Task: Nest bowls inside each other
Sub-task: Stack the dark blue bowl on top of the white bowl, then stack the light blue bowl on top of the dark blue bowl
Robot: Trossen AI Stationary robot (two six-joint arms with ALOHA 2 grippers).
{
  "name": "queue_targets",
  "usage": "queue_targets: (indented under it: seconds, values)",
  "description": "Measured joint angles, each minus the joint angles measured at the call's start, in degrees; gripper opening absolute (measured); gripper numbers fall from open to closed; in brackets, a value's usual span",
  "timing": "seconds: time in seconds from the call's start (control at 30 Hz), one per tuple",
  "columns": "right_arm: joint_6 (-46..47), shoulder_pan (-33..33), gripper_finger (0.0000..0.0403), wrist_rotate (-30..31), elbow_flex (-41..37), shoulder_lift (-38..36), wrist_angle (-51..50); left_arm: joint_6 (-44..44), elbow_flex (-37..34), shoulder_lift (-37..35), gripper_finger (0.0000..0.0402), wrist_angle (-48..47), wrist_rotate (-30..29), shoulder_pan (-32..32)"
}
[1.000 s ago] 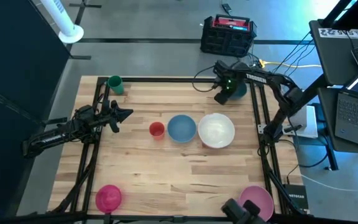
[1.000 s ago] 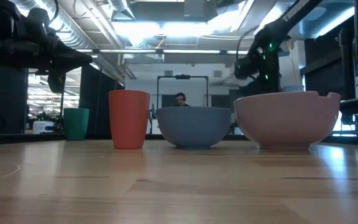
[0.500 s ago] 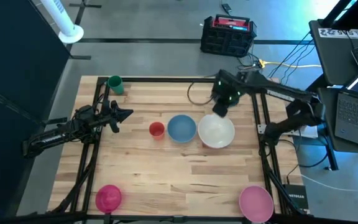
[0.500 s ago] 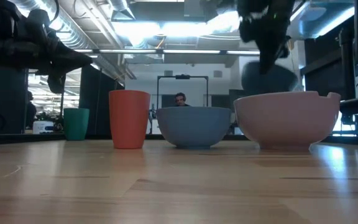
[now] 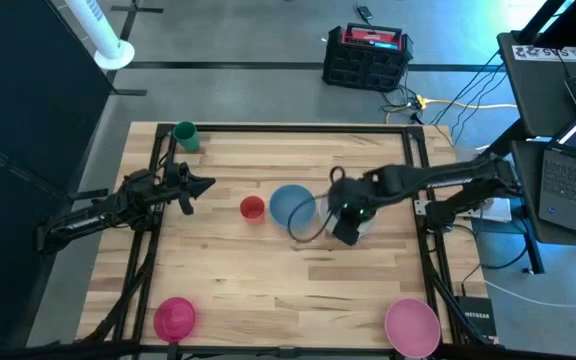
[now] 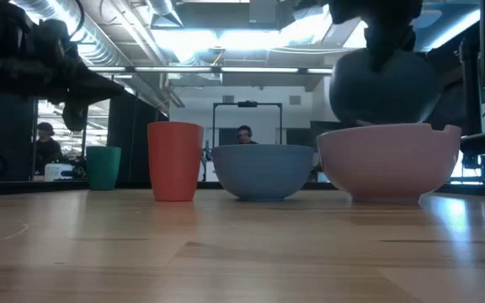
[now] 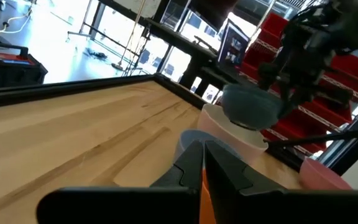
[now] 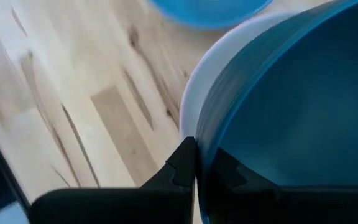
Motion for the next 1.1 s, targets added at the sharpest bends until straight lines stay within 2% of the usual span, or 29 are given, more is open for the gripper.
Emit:
queue_targets:
  seconds: [0.27, 0.4, 0.83, 0.97, 1.1]
  values:
    - [-6.04, 0.10, 0.0000, 1.48, -0.07, 10.01, -0.71, 1.25, 0.00, 0.00, 0.0000, 0.06, 0.00, 0.00]
    - [-8.68, -0.05, 0.0000, 0.28, -0.09, 12.97, -0.46, 0.83, 0.00, 0.00, 0.0000, 0.08, 0.02, 0.00]
    - [-9.07, -0.07, 0.0095, -2.06, -0.11, 12.93, -0.36, 0.61, 0.00, 0.00, 0.0000, 0.19, 0.02, 0.00]
    - [-9.26, -0.04, 0.0145, -0.49, -0.11, 9.90, -0.41, -0.34, 0.00, 0.00, 0.0000, 0.20, 0.03, 0.00]
    - [-9.18, 0.49, 0.0167, -0.02, -0.11, 4.42, 1.77, -1.80, 0.00, 0.00, 0.0000, 0.38, 0.04, 0.00]
